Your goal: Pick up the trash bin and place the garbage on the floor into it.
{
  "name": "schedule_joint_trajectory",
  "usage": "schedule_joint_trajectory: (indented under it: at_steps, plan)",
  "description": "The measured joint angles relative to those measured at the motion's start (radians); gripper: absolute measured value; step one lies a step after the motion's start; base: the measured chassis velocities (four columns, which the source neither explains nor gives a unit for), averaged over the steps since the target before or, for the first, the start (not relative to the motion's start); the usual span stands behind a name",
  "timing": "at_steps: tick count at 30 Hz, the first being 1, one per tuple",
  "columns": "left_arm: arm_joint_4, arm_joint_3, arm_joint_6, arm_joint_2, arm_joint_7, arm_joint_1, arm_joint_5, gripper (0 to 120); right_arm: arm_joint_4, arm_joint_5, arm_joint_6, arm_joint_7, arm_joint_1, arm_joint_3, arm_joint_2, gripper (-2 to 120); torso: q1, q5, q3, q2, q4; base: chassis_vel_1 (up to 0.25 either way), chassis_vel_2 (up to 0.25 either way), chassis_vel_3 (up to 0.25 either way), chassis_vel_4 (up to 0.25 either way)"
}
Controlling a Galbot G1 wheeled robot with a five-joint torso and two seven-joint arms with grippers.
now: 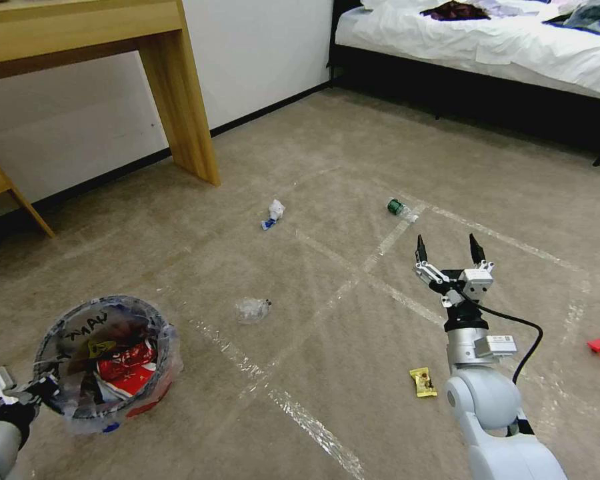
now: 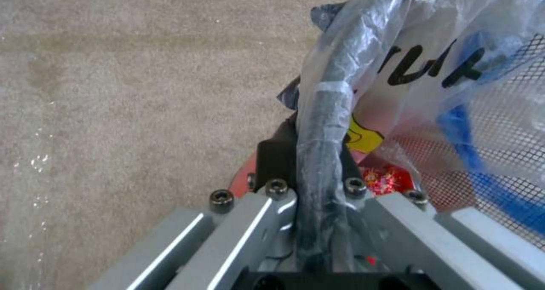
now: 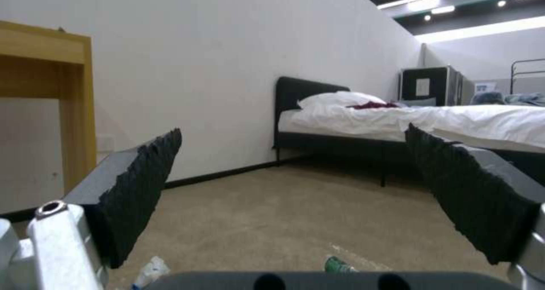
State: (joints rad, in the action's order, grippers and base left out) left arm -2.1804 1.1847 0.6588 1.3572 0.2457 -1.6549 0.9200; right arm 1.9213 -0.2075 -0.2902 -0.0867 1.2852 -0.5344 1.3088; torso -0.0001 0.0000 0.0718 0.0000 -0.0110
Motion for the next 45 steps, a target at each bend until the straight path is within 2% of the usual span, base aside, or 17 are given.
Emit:
schedule_joint_trajectory:
  at_steps: [28,45]
  plan:
    - [0.003,0.001,0.0,-0.005,0.001,0.0,0.007,0,-0.01,0.002,-0.01,0.002,0.005,0.01,0.004,100,0.0,0.0,0.0,0.0,-0.0001,-0.062,0.071,0.065,-0.066]
    - [0.002,0.002,0.003,-0.004,0.004,-0.004,0.012,0,-0.01,0.0,-0.01,0.002,0.007,0.012,0.002,100,0.0,0.0,0.0,0.0,-0.0001,-0.004,0.009,0.001,-0.003]
